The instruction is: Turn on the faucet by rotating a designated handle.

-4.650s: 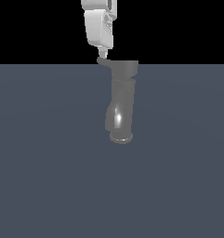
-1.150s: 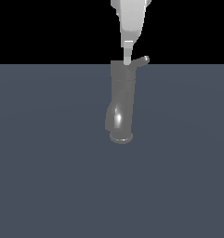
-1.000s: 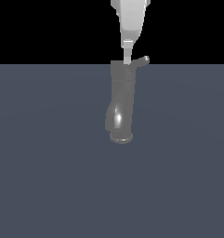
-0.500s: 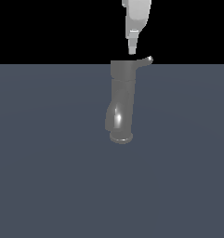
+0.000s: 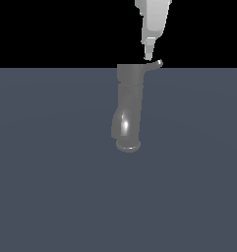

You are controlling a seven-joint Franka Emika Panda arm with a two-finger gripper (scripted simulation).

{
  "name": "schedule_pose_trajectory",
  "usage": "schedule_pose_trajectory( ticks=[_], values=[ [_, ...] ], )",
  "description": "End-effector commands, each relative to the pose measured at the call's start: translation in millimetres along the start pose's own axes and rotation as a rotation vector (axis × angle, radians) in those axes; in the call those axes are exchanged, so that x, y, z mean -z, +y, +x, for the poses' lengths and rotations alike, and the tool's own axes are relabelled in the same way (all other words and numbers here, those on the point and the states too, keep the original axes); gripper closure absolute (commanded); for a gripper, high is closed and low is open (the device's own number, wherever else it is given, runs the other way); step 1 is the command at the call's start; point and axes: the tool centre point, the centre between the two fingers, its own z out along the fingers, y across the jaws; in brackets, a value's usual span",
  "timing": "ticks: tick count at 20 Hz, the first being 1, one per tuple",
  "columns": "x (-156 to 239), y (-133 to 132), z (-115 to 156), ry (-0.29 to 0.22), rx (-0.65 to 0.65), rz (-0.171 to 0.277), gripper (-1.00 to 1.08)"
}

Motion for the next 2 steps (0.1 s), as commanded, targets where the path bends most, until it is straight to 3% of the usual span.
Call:
schedule_pose_trajectory(
  ticks=[1, 2],
  values=[
    [-18.2, -0.6, 38.1, 0.006, -0.055, -0.031, 1.08],
    [-18.2, -0.6, 38.1, 0.006, -0.055, -0.031, 1.08]
  ],
)
